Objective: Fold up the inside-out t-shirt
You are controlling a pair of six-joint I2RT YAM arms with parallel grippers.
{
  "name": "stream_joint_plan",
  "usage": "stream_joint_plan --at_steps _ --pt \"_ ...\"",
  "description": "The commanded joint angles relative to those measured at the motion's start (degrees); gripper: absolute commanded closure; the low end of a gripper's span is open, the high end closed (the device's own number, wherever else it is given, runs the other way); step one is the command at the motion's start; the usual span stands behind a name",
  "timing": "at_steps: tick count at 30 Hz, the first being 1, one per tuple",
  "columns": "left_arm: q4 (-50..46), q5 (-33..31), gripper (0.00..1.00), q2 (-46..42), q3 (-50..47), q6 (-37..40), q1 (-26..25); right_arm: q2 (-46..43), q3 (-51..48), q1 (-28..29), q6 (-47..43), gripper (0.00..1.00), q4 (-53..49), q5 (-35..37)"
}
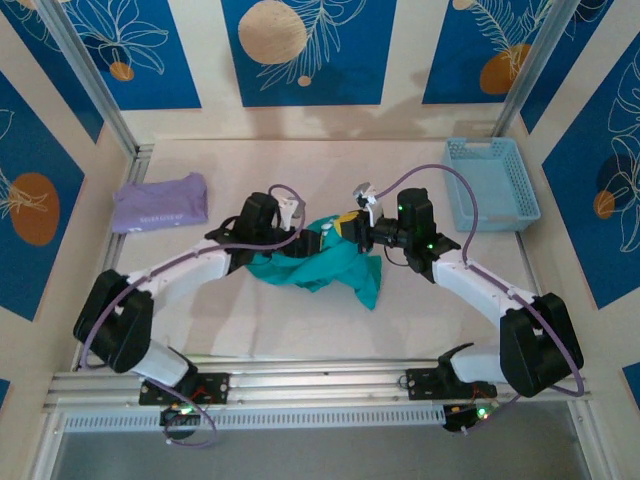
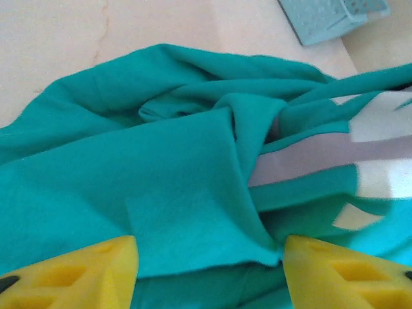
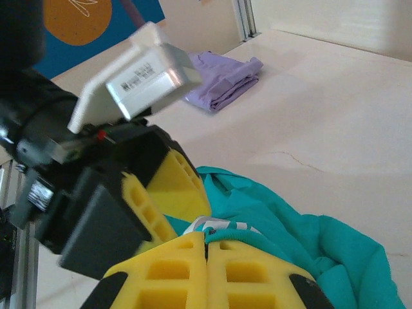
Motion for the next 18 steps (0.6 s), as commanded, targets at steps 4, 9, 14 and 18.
stream_joint_plan --at_steps 4,9,14,18 --pt "3.0 0.4 0.84 4.7 4.3 -1.9 2.5 -4.5 0.1 -0.3 -1.8 1.00 -1.0 1.6" --pt "6.3 -0.1 1.00 2.5 3.1 -7.4 10.9 -7.1 4.7 -2.9 1.3 1.00 1.6 -1.2" --pt "8.4 -5.0 1.00 -3.8 -1.3 -14.4 18.5 -9.4 10.5 -3.1 3.5 1.00 3.8 -3.3" --pt "6.9 -11.7 1.00 -10.2 -10.0 -13.6 20.6 -12.0 5.2 -3.5 2.5 1.00 1.3 -0.6"
